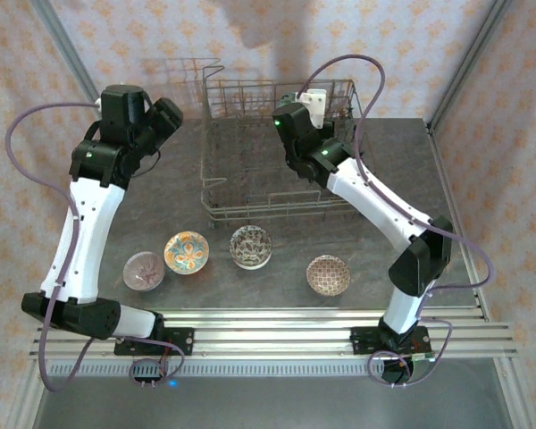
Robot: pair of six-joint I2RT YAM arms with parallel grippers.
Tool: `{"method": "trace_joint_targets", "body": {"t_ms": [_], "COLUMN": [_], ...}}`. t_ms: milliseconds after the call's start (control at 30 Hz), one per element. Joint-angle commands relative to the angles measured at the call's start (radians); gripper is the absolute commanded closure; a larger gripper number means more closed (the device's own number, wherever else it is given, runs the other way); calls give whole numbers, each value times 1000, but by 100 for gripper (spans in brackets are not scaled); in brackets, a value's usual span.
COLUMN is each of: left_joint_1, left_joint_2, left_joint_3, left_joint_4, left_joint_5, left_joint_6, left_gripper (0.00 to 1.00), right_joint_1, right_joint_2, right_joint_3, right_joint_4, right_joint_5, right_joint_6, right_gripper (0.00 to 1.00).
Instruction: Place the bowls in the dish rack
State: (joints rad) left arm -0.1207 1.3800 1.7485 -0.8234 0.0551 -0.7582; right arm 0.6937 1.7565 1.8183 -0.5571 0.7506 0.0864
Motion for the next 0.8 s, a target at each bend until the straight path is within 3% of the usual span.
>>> {"method": "trace_joint_targets", "body": {"t_ms": [0, 233, 400, 667, 767], "left_joint_1": [37, 44, 45, 45, 45], "left_joint_2": [-6, 56, 62, 143, 181], "left_joint_3": [-91, -235, -325, -355, -319], "left_joint_4": [-43, -57, -28, -59, -140], "left_joint_5": [40, 142, 154, 226, 169], "left_joint_6": [111, 201, 237, 320, 336], "left_gripper": [32, 36, 38, 44, 46], "right_joint_1": [-12, -16, -16, -15, -16], "right_joint_2": [-13, 53, 87, 65, 97], "right_joint_3": [67, 125, 148, 73, 113], "right_joint_4": [-166, -365, -468, -448, -524], "right_joint_5": [166, 281, 314, 318, 325], "right_joint_6": [57, 145, 238, 302, 356], "right_gripper": [100, 100, 100, 100, 100]}}
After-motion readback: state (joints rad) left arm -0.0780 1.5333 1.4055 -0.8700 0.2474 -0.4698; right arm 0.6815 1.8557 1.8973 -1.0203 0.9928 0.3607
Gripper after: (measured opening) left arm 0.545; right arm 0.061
